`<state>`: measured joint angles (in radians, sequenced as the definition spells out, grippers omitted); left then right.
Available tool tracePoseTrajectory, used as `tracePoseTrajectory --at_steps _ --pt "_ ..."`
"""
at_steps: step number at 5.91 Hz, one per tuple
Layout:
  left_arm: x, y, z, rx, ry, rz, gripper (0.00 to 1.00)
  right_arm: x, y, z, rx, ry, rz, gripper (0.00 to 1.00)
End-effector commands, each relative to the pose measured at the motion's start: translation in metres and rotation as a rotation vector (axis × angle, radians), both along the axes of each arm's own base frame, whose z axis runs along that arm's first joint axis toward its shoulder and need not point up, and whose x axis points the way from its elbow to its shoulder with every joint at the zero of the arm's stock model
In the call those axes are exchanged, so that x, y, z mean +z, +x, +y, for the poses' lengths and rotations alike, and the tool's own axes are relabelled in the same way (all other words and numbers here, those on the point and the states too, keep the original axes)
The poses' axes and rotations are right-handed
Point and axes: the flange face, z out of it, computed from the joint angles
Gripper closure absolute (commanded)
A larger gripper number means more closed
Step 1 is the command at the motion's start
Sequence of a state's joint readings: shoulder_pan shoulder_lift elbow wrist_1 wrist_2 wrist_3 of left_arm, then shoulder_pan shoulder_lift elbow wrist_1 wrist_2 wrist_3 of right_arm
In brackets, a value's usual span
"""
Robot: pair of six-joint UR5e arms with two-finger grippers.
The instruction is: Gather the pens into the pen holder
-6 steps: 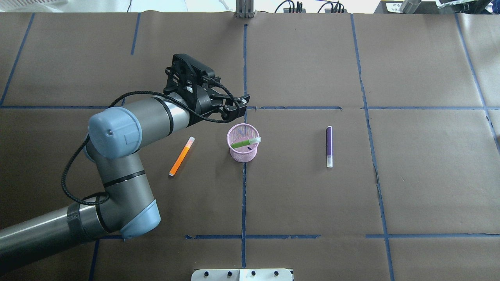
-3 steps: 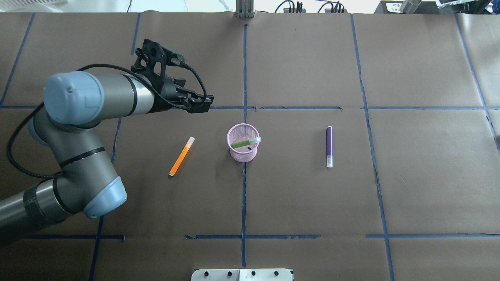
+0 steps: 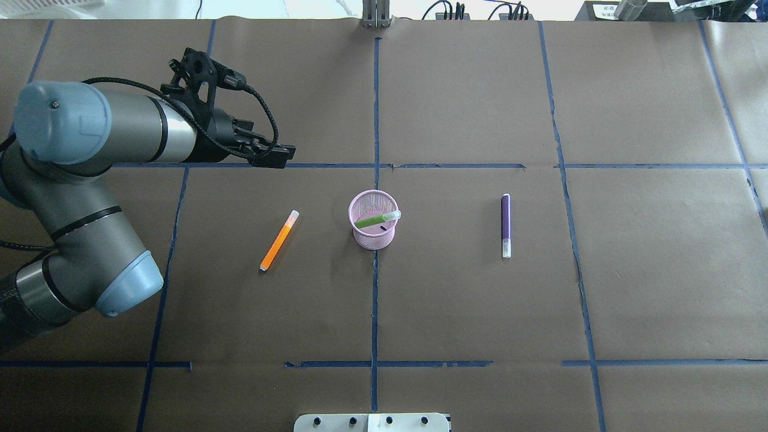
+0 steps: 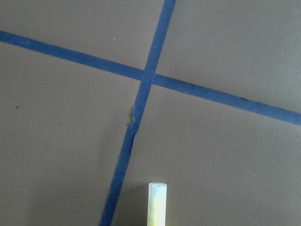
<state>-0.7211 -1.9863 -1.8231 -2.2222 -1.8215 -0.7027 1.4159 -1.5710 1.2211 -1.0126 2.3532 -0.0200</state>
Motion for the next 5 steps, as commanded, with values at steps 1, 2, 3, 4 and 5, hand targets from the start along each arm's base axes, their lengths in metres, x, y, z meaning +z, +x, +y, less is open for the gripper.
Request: tracePoseTrajectory --at_steps 1,2,3,4,5 --pt "0.003 -0.001 0.000 0.003 -0.002 -0.004 0.00 0.000 -0.021 -0.001 -0.042 -0.001 -0.003 0.00" --pt "0.004 -0.001 0.000 0.003 -0.002 -0.004 0.00 0.008 -0.030 -0.001 -0.059 -0.018 0.002 0.00" --pt "0.004 -0.001 0.000 0.003 -0.002 -0.004 0.00 0.015 -0.030 -0.003 -0.060 -0.030 0.006 0.00" --pt "0.005 -0.001 0.000 0.001 -0.003 -0.005 0.00 0.022 -0.029 0.000 -0.060 -0.046 0.009 0.00" --pt "0.004 -0.001 0.000 0.001 -0.002 -0.004 0.00 0.020 -0.030 -0.004 -0.059 -0.043 0.008 0.02"
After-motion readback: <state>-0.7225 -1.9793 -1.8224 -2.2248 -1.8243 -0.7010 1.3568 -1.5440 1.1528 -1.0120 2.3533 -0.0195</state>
